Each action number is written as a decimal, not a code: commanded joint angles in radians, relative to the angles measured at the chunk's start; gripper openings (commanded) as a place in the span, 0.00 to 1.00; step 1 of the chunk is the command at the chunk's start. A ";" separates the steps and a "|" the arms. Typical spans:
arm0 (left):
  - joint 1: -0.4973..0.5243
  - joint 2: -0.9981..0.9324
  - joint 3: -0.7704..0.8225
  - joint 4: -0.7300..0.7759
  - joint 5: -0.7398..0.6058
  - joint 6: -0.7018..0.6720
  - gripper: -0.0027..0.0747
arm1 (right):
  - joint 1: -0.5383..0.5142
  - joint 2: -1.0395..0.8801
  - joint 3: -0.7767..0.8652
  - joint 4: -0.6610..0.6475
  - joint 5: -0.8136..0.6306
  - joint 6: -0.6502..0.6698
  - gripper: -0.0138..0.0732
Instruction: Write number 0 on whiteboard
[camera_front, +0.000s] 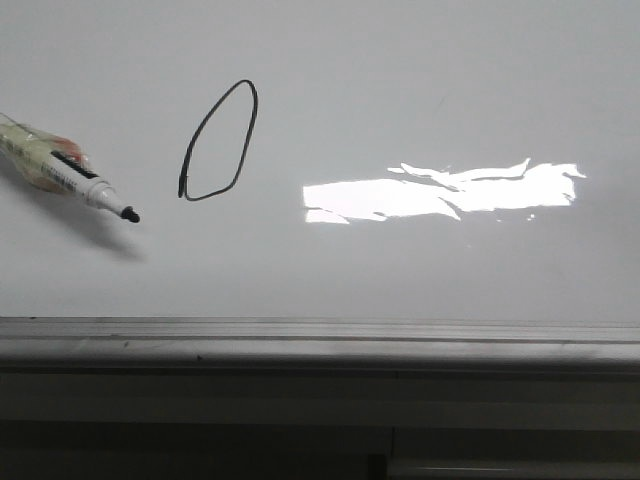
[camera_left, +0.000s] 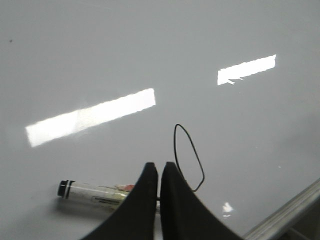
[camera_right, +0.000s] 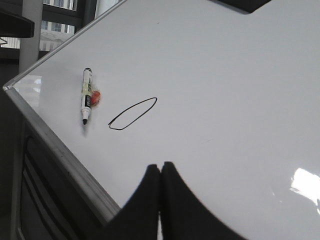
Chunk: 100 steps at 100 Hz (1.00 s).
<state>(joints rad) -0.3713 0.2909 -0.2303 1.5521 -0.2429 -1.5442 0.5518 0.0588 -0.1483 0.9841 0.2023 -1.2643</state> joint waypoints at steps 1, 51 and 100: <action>0.003 0.008 -0.018 -0.142 0.077 0.171 0.01 | -0.006 0.009 -0.026 0.016 -0.050 -0.002 0.08; 0.224 -0.225 0.055 -1.383 0.435 1.532 0.01 | -0.006 0.009 -0.026 0.016 -0.050 -0.002 0.08; 0.395 -0.323 0.265 -1.530 0.314 1.560 0.01 | -0.006 0.009 -0.026 0.016 -0.050 -0.002 0.08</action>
<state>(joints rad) 0.0200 -0.0037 0.0040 0.0085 0.0994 0.0000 0.5518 0.0588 -0.1483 0.9841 0.2023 -1.2637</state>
